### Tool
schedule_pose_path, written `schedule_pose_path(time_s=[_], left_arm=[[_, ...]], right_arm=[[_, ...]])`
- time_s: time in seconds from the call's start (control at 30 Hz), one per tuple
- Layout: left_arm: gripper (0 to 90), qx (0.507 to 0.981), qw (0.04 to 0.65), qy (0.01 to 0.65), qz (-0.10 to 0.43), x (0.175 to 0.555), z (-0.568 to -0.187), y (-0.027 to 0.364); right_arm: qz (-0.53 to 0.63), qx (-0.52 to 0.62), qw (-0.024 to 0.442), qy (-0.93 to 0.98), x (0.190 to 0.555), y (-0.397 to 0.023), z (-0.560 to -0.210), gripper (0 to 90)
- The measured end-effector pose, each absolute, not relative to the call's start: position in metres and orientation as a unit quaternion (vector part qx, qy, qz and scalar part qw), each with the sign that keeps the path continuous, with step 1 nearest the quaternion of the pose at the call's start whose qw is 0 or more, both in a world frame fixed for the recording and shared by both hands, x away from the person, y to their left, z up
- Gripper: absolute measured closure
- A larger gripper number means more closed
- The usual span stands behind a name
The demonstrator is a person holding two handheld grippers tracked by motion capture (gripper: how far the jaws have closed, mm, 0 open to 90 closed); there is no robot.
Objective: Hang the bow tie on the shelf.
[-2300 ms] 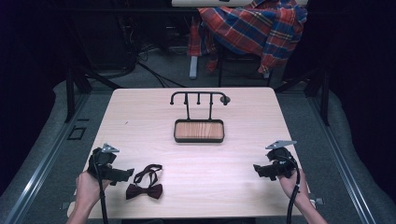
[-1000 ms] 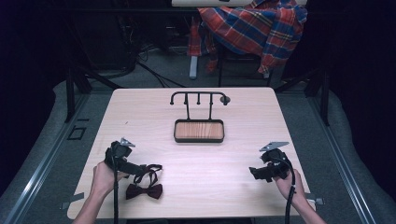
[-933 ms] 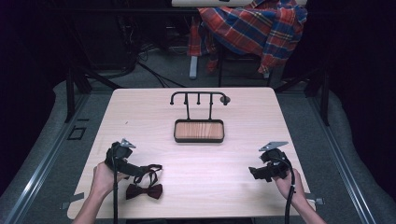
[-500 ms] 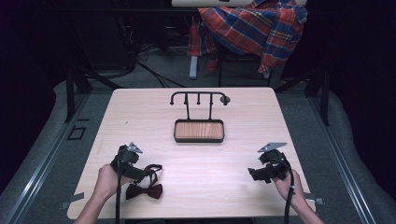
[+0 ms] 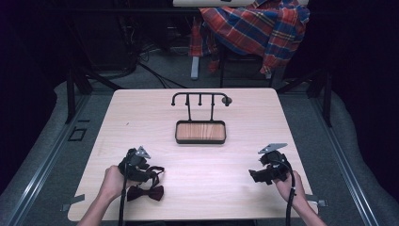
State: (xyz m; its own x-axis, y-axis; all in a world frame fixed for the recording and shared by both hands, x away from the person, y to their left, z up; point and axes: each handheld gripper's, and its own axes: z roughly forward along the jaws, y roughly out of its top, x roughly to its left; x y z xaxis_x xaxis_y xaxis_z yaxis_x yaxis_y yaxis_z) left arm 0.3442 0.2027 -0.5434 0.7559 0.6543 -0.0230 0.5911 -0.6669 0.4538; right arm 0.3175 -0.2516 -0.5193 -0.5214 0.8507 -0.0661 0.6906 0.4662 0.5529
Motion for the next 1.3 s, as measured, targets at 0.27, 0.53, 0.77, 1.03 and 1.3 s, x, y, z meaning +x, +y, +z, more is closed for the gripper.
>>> schedule_pose_path(time_s=[0.27,0.53,0.77,1.03,1.3], left_arm=[[70.6,0.92,0.206,0.324,0.076,0.343,-0.547,0.198],[81.9,0.928,0.196,0.308,0.072,0.341,-0.551,0.196],[88.1,0.932,0.192,0.301,0.064,0.34,-0.552,0.195],[88.4,0.92,0.221,0.317,0.064,0.341,-0.543,0.204],[88.4,0.914,0.227,0.33,0.072,0.339,-0.536,0.208]], right_arm=[[0.233,0.46,0.164,0.841,0.318,-0.251,-0.52,15.0],[0.232,0.46,0.166,0.841,0.318,-0.252,-0.52,15.0],[0.231,0.46,0.165,0.841,0.318,-0.252,-0.52,15.0],[0.235,0.459,0.166,0.841,0.317,-0.252,-0.52,15.0],[0.232,0.46,0.166,0.841,0.317,-0.253,-0.519,15.0]])
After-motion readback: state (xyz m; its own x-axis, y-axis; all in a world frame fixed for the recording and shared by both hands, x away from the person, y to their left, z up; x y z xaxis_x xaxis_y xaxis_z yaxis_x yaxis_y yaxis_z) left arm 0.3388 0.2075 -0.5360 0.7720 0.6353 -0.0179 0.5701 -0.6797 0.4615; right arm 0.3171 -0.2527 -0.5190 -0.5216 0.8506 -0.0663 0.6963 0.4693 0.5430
